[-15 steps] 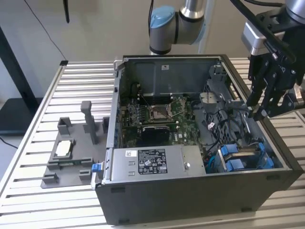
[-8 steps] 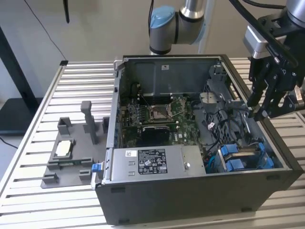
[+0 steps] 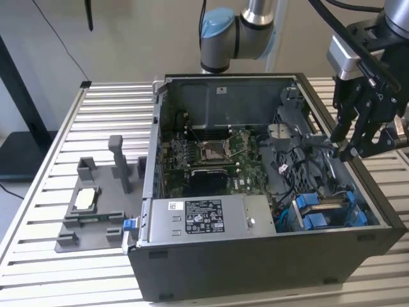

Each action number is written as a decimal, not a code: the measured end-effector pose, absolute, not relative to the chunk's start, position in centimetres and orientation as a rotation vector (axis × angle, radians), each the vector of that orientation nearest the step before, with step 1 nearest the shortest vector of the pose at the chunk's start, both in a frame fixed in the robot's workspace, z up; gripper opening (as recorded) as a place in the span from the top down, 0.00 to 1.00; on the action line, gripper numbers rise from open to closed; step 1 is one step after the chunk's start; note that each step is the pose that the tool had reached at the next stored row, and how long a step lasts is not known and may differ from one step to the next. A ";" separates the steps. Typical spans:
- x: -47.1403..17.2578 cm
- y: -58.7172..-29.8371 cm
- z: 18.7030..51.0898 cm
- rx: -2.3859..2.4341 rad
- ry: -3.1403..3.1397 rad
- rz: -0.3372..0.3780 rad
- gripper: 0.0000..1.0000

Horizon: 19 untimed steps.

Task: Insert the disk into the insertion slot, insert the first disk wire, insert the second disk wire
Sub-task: 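Insert the first disk wire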

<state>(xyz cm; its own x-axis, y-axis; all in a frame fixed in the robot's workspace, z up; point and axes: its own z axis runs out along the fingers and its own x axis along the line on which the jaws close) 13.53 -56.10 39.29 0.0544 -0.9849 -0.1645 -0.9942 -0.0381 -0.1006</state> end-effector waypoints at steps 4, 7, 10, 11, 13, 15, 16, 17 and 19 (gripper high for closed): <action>13.5 -56.1 39.3 -2.141 2.036 0.081 0.60; 13.5 -56.1 39.3 -2.143 2.038 0.086 0.60; 13.6 -56.1 39.3 -2.143 2.038 0.088 0.62; 13.6 -56.1 39.3 -2.143 2.038 0.088 0.62; 13.6 -56.1 39.4 -2.143 2.038 0.088 0.75; 13.6 -56.1 39.4 -2.143 2.038 0.088 0.81; 13.6 -56.1 39.4 -2.143 2.038 0.088 0.81; 13.6 -56.1 39.4 -2.143 2.039 0.089 0.81; 13.6 -56.1 39.4 -2.143 2.039 0.089 0.81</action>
